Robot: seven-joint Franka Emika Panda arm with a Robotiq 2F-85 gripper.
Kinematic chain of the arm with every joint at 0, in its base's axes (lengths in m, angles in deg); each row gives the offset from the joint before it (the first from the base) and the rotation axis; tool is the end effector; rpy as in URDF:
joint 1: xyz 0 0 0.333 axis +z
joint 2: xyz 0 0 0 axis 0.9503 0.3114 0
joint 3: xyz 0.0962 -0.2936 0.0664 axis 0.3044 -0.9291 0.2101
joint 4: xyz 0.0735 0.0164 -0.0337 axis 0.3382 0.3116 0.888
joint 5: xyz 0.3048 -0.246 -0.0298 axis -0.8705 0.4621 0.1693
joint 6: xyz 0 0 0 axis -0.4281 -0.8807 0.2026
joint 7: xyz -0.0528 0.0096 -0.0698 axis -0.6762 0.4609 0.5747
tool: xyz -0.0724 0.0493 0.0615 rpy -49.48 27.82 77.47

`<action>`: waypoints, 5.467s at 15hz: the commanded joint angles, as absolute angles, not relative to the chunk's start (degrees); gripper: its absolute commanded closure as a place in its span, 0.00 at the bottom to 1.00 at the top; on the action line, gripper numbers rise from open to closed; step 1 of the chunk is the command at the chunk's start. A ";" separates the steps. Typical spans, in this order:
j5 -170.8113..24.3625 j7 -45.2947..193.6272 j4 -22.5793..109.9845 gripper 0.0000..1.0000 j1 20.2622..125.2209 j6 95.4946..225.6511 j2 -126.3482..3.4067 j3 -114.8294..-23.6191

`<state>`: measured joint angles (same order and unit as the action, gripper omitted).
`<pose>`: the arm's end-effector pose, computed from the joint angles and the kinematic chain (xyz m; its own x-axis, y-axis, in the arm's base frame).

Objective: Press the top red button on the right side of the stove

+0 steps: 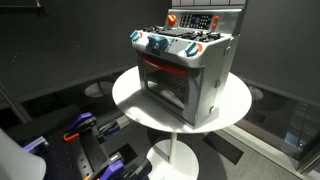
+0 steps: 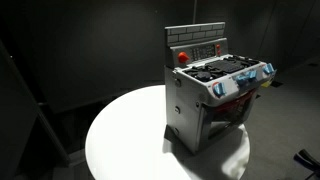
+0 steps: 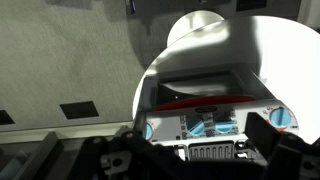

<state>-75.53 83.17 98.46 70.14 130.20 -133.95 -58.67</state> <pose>0.2791 0.0311 0.5662 0.9543 -0.1778 0.2402 -0.1953 -0.9794 0.0512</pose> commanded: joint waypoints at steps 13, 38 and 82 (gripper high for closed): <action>-75.61 84.93 94.34 0.00 67.30 137.42 -125.26 -59.42; -66.08 99.95 60.61 0.00 65.18 148.42 -76.08 -63.75; -68.76 101.11 49.00 0.00 71.83 157.59 -60.24 -70.14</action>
